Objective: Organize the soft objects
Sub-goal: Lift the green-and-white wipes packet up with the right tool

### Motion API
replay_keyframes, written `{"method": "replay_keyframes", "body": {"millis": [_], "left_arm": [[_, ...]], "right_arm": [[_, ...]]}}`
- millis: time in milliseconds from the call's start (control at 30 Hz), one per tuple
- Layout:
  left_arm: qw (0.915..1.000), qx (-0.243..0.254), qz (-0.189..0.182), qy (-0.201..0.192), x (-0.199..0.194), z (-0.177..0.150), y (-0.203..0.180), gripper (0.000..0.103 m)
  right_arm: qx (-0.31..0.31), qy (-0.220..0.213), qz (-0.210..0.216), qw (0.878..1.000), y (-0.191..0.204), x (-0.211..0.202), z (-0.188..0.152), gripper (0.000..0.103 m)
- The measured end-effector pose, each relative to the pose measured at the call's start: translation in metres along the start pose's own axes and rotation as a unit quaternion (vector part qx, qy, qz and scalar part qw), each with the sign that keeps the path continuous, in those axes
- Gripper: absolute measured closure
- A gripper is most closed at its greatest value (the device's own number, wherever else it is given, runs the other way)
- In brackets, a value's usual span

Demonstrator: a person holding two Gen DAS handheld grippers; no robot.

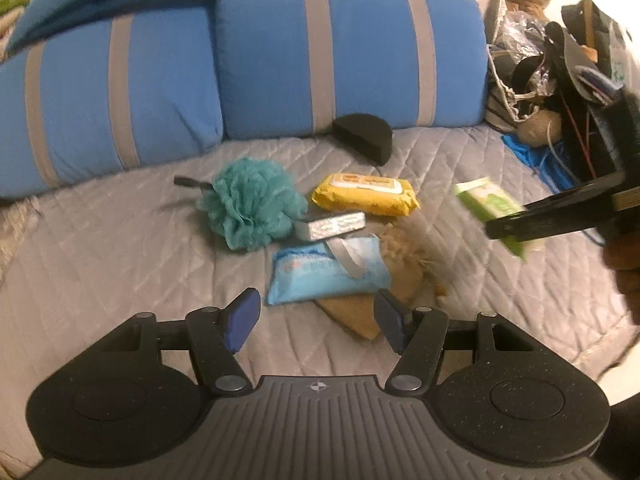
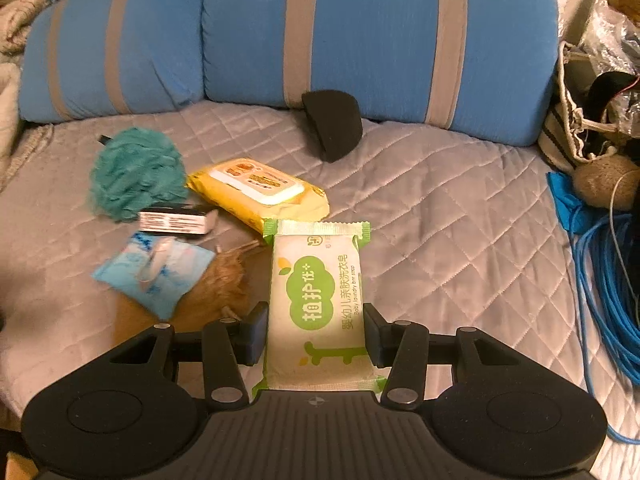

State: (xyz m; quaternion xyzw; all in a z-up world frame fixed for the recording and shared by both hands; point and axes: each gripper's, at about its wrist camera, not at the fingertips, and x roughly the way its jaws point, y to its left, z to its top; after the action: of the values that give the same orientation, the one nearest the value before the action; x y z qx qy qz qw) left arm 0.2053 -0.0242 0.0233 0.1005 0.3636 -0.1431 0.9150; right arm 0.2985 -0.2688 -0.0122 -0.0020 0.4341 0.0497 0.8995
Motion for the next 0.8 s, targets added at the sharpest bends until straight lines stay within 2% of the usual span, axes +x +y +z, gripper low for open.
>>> {"method": "replay_keyframes", "body": {"millis": [167,367,600,800], "left_arm": [[0.9998,0.011,0.011,-0.011,0.002,0.001,0.003,0.041],[0.9985,0.015,0.042,-0.030,0.015,0.008,0.015,0.041],[0.9980,0.023,0.048,-0.033,0.036,0.014,0.026,0.041],[0.9987,0.023,0.037,-0.027,0.059,0.018,0.034,0.041]], "right_arm": [[0.010,-0.022,0.006,1.000,-0.005,-0.036,-0.009,0.052],[0.023,-0.022,0.014,0.999,-0.010,-0.061,-0.028,0.052],[0.037,-0.044,0.019,0.998,-0.011,-0.092,-0.040,0.052],[0.035,-0.054,0.022,0.998,-0.009,-0.106,-0.045,0.052]]}}
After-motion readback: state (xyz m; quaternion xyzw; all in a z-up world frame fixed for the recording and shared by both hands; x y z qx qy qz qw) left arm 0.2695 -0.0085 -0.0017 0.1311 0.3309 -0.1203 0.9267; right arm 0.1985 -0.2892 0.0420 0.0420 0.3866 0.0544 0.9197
